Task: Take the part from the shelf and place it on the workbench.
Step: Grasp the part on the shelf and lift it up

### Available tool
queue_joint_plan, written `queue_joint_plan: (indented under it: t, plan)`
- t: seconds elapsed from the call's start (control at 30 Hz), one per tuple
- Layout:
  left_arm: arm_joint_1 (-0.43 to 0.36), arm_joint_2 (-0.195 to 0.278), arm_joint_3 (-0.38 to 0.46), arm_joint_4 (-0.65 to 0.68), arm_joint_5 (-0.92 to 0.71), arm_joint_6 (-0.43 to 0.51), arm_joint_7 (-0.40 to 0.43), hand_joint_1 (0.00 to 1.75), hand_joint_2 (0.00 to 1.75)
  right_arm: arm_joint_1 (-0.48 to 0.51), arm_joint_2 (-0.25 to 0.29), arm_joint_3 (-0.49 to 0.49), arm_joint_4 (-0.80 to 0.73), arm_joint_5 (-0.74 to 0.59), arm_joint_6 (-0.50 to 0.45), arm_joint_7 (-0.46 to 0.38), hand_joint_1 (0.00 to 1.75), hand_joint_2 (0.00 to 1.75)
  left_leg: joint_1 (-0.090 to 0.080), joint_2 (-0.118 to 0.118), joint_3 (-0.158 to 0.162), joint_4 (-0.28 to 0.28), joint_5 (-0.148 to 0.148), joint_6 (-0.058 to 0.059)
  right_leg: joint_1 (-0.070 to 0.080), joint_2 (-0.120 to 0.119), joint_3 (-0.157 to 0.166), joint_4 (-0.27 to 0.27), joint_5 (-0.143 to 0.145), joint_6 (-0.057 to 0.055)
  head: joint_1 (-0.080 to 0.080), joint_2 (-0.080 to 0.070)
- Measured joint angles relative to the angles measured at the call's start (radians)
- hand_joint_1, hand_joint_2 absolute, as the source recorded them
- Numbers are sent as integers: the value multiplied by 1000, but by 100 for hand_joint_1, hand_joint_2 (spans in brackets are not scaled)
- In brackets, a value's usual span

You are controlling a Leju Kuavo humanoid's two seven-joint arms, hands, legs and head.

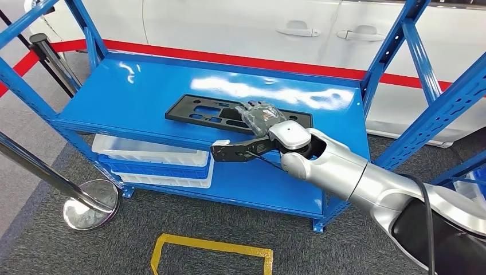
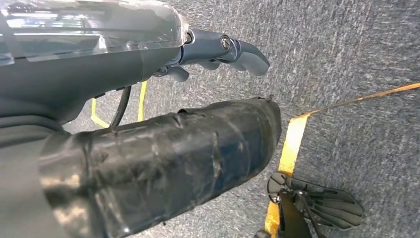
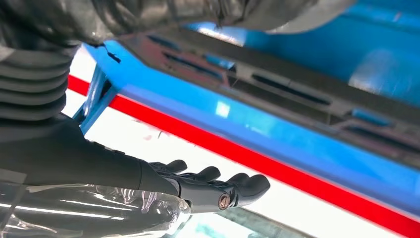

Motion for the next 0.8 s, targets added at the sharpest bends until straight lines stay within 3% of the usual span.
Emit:
queue_joint_plan:
  t: [0.03, 0.1, 0.17, 0.33, 0.4, 0.47, 0.5, 0.53, 0.6, 0.67, 0.8]
  plan:
    - [0, 0, 0, 0, 0, 0, -1, 0, 0, 4, 0, 1, 4, 0, 0, -2, 0, 0, 1, -1, 2, 3, -4, -2, -3, -1, -3, -8, 21, 3, 0, 0]
    - [1, 0, 0, 0, 0, 1, -3, 0, 0, 7, 0, 4, 10, 0, 0, -4, 0, 0, 5, -3, 7, 12, -15, -9, -9, -3, 38, -113, 94, 6, 1, 0]
    - [0, -1, 0, 0, 0, 3, -4, 0, 0, 7, 0, 5, 16, 0, -1, -6, 0, 0, 3, -5, 6, 25, -27, -21, -9, -3, 87, -215, 133, 3, 1, 0]
    - [0, -2, 0, 0, -1, 10, -4, 0, 0, 14, 0, 5, 28, 2, -4, -7, 0, 0, 5, -4, -2, 43, -44, -45, -6, 1, 104, -252, 129, -22, 0, 0]
    - [-1, -2, 0, 0, -1, 13, -3, 0, 0, 15, 0, 5, 31, 3, -5, -8, 0, 0, 6, -2, -39, 125, -89, -53, -9, 2, 112, -258, 129, -32, -4, 0]
    - [-1, -2, 0, 0, -1, 17, -2, 0, 0, 19, 0, 6, 35, 4, -4, -8, 0, 0, 6, -2, -105, 249, -134, -57, -6, 3, 116, -259, 126, -37, -7, 0]
    - [0, -2, 0, 0, -1, 18, -2, 0, 0, 22, 0, 7, 37, 5, -4, -7, 0, 0, 6, -2, -129, 285, -137, -56, -4, 3, 118, -258, 125, -39, -6, 0]
    - [1, -2, 0, 0, -1, 18, -2, 0, 0, 25, 0, 8, 39, 6, -3, -7, 0, 0, 5, -2, -138, 288, -121, -53, -2, 4, 120, -258, 124, -40, -6, 0]
    - [2, -2, 0, 0, -2, 18, -2, 0, 0, 27, 0, 11, 41, 6, -3, -5, 0, 0, 4, -2, -111, 211, -59, -44, 2, 6, 124, -258, 121, -40, -6, 0]
    - [2, -2, 0, 0, -3, 18, -2, 0, 0, 27, 0, 11, 42, 6, -3, -5, 0, 0, 2, -2, -84, 147, -21, -38, 3, 7, 127, -258, 120, -40, -6, 0]
    - [2, -2, 0, 0, -3, 18, -2, 0, 0, 27, 0, 11, 42, 6, -3, -5, 0, 0, 2, -2, -82, 142, -19, -37, 3, 7, 127, -258, 120, -40, -6, 0]
